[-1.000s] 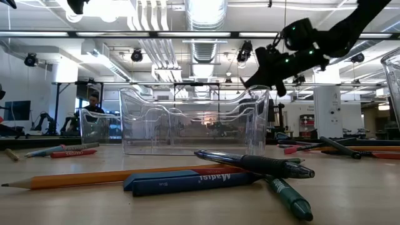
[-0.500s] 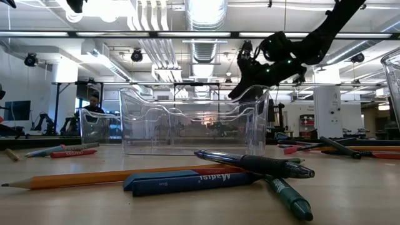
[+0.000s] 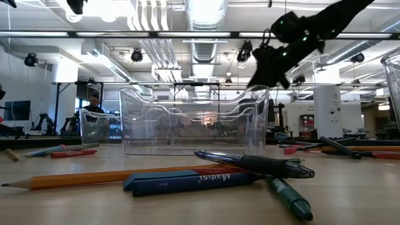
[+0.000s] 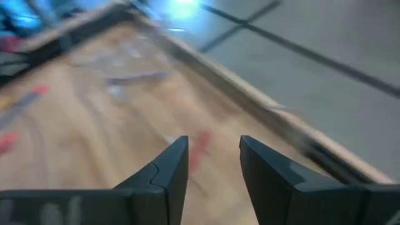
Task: Sort crayons/erasers/pens/pencils in bins
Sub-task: Put the blue eraser into the middle transparent bin
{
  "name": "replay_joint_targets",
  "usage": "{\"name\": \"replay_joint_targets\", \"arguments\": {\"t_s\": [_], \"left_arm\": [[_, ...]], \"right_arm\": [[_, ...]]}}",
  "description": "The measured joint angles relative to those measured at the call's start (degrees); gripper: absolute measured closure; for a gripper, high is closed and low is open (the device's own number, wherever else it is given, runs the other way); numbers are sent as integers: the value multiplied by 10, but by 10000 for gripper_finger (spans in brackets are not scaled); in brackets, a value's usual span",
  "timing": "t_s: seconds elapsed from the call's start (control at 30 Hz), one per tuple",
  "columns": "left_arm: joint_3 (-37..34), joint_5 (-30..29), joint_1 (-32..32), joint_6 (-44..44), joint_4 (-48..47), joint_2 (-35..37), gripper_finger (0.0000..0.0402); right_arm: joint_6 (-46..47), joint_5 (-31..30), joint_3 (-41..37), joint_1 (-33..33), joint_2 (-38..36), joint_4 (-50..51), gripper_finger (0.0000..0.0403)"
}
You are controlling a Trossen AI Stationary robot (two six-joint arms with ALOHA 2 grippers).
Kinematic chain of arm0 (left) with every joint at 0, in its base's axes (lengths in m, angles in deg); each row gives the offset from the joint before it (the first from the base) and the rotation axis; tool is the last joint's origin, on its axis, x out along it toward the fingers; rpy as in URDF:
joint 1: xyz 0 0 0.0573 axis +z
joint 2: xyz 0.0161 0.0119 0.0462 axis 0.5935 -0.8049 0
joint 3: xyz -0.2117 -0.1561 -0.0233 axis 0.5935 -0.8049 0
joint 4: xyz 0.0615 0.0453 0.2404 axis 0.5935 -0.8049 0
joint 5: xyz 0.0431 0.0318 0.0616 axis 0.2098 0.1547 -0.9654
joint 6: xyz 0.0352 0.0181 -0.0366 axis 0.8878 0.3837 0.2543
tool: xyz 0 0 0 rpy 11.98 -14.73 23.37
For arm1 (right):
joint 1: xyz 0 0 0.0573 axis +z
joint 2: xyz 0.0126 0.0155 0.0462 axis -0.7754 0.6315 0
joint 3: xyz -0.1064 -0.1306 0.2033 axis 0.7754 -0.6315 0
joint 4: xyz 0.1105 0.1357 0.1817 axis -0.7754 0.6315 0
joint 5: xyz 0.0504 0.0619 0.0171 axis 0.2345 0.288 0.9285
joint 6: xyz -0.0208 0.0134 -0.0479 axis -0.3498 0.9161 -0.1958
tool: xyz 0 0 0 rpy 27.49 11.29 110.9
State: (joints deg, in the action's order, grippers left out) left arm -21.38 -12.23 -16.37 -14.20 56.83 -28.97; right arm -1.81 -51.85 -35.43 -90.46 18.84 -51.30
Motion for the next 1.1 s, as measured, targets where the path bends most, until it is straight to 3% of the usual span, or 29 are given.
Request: {"name": "replay_joint_targets", "arguments": {"t_s": [0.13, 0.27, 0.63, 1.1], "left_arm": [[0, -1, 0, 0, 0, 0, 169], [0, -1, 0, -1, 3, -3, 169], [0, -3, 0, -1, 3, -8, 169], [0, -3, 0, -1, 4, -8, 169]], "right_arm": [[3, -92, -6, 0, -52, 116, 266], [34, -143, -21, 0, -73, 196, 266], [66, -157, -70, 0, -27, 222, 266], [50, -171, -73, 0, 8, 219, 266]]}}
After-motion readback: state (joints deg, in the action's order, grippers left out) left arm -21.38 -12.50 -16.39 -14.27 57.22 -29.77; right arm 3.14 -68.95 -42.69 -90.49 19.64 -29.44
